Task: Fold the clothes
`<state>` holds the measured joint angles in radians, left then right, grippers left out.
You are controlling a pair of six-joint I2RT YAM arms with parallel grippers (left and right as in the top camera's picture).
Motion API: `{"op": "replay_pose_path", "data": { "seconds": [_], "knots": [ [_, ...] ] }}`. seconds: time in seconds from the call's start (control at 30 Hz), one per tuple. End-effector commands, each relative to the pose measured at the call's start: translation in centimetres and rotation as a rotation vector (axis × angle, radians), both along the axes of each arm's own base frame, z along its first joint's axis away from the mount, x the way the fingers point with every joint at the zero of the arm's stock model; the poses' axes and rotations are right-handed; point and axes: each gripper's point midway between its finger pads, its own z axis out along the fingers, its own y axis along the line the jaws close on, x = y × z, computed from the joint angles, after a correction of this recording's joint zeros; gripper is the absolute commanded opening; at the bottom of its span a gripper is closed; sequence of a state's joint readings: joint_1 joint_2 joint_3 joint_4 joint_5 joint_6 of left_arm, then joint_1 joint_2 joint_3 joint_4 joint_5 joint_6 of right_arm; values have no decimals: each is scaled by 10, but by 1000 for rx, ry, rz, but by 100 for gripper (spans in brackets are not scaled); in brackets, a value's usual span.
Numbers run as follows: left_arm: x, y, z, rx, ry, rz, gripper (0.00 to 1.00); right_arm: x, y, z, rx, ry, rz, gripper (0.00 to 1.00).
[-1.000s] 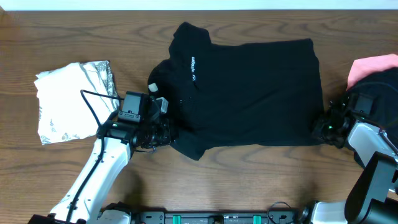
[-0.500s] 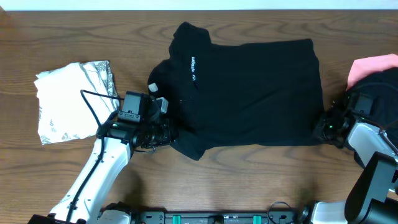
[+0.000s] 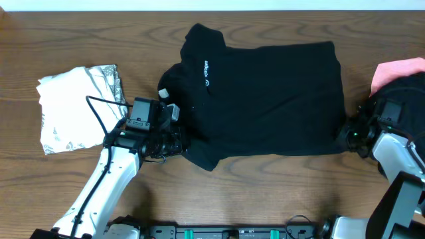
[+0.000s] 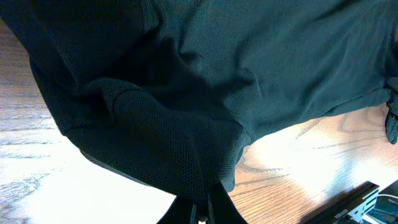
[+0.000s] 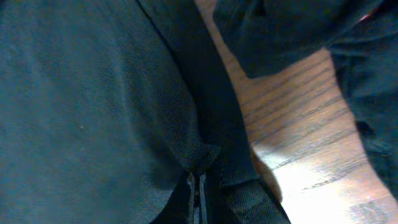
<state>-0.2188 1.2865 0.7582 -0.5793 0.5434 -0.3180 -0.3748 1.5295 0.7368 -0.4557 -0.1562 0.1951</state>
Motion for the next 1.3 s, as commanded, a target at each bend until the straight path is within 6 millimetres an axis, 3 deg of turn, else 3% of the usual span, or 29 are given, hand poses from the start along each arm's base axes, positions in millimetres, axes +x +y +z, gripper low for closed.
{"op": "replay_pose_path", "data": {
  "seconds": [0.0,0.47,0.63,0.77,1.0,1.27],
  "knots": [
    [7,1,9,-2,-29,8,6,3,-4,11,-17,-32,-21,1],
    [7,1,9,-2,-29,8,6,3,-4,17,-22,-43,-20,2],
    [7,1,9,-2,-29,8,6,4,8,18,40,-57,4,1],
    [7,1,9,-2,-29,8,6,7,15,27,73,-93,20,1],
    [7,1,9,-2,-29,8,6,9,11,49,28,-158,17,3],
    [7,1,9,-2,-29,8,6,4,11,48,30,-136,13,5]
  ]
}}
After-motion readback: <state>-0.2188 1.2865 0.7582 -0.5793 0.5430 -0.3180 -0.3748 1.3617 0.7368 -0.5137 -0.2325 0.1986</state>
